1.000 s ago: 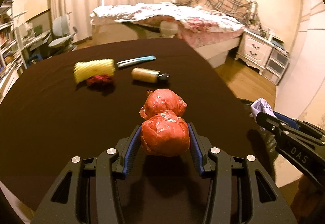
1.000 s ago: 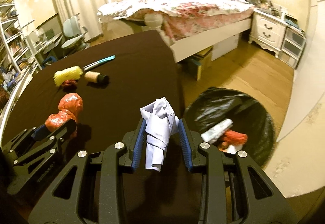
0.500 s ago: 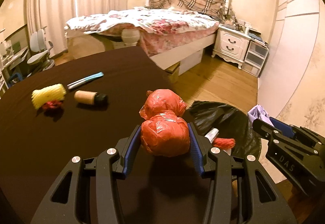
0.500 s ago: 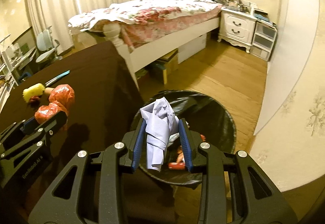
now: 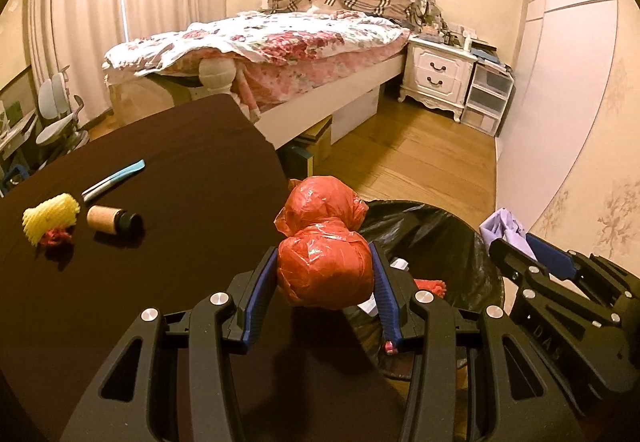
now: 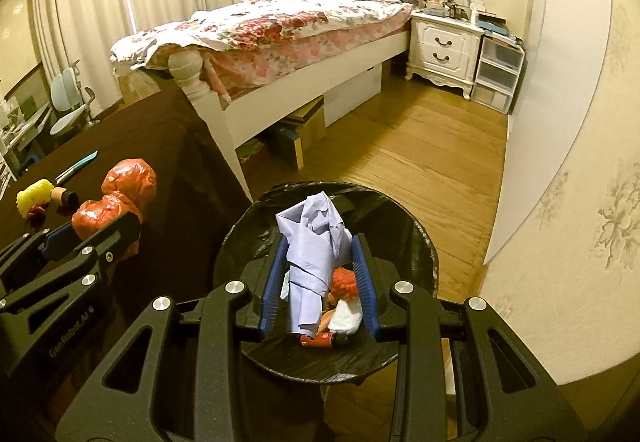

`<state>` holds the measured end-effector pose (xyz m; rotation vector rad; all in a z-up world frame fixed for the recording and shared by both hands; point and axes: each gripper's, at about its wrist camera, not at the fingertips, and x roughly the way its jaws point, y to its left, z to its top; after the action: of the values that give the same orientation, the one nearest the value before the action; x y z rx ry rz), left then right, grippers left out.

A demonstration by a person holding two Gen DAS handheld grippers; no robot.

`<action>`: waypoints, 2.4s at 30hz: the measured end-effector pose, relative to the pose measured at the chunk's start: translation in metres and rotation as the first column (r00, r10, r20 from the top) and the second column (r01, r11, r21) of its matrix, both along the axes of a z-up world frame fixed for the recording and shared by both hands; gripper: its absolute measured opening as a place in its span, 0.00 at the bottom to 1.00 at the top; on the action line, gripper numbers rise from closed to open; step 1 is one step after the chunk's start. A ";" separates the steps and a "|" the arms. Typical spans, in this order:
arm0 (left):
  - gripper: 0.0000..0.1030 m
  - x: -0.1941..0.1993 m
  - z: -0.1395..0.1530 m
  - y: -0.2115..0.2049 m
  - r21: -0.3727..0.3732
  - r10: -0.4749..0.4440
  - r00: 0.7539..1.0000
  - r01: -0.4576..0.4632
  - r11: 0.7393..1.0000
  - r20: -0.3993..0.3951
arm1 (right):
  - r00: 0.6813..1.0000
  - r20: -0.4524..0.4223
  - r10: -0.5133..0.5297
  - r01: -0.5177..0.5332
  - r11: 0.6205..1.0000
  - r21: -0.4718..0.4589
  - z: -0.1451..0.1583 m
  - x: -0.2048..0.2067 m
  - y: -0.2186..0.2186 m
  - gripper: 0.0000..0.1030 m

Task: Collect trash
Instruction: 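Open both tools to drop the cloth and orange bags into the bin, then move the left tool to the red ribbon and the right tool toward the cork bottle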

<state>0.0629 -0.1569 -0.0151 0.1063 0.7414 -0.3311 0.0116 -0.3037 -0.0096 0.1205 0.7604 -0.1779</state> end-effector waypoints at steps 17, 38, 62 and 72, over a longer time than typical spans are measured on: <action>0.46 0.007 -0.002 -0.022 0.033 -0.020 1.000 0.020 0.999 0.012 | 0.999 0.018 -0.032 0.032 0.999 0.010 0.004 0.008 -0.017 0.33; 0.73 0.012 0.003 -0.007 0.035 0.038 0.999 -0.039 0.999 0.029 | 0.997 0.034 -0.074 0.074 0.997 -0.002 0.006 0.005 -0.029 0.66; 0.73 0.008 0.000 0.077 0.048 0.211 0.977 -0.211 0.976 -0.004 | 0.995 0.011 0.095 -0.095 0.995 0.006 0.008 0.021 0.053 0.74; 0.73 0.015 -0.007 0.144 0.068 0.361 0.932 -0.358 0.931 -0.036 | 0.975 -0.011 0.220 -0.220 0.975 0.019 0.006 0.038 0.108 0.74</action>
<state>0.0774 -0.0125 -0.0222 0.0180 0.8022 0.0401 0.0499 -0.1959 -0.0033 0.0511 0.7828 0.0388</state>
